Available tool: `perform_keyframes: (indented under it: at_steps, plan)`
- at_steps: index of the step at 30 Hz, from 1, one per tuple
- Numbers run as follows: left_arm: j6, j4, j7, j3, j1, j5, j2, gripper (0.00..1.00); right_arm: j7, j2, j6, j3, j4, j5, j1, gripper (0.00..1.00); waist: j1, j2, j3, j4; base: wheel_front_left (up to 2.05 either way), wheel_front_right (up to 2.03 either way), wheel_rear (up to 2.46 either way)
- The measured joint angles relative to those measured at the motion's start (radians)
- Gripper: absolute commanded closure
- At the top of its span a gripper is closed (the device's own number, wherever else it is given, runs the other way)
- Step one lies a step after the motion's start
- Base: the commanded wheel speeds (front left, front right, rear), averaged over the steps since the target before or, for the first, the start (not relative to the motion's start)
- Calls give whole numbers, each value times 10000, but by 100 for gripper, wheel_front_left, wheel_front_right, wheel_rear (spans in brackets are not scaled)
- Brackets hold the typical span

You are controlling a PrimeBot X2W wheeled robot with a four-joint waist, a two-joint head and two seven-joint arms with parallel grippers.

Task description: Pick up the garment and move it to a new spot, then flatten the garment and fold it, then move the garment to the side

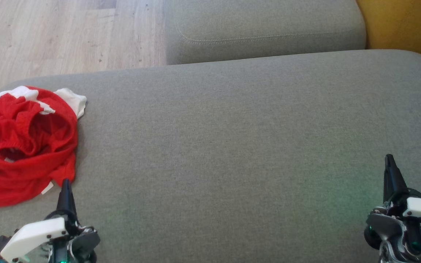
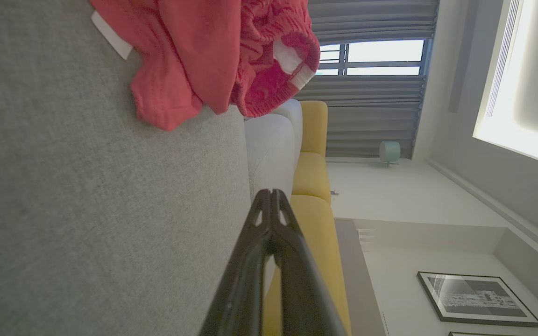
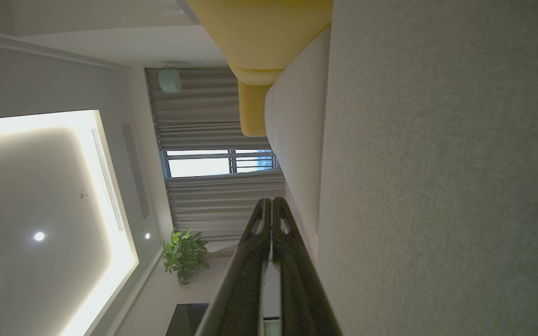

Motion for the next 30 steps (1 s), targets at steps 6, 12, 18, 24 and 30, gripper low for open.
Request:
perform_keyframes:
  at_steps: [6, 12, 18, 24, 30]
  plan:
    - [0, 0, 0, 0, 0, 0, 0, 100, 0, 0, 0, 0, 0, 0, 0, 100, 0, 0, 0, 0, 0, 0, 0]
    - [0, 0, 0, 0, 0, 0, 0, 100, 0, 0, 0, 0, 0, 0, 0, 100, 0, 0, 0, 0, 0, 0, 0]
    - [0, 0, 0, 0, 0, 0, 0, 100, 0, 0, 0, 0, 0, 0, 0, 100, 0, 0, 0, 0, 0, 0, 0]
    - [0, 0, 0, 0, 0, 0, 0, 100, 0, 0, 0, 0, 0, 0, 0, 100, 0, 0, 0, 0, 0, 0, 0]
    - [0, 0, 0, 0, 0, 0, 0, 100, 0, 0, 0, 0, 0, 0, 0, 100, 0, 0, 0, 0, 0, 0, 0]
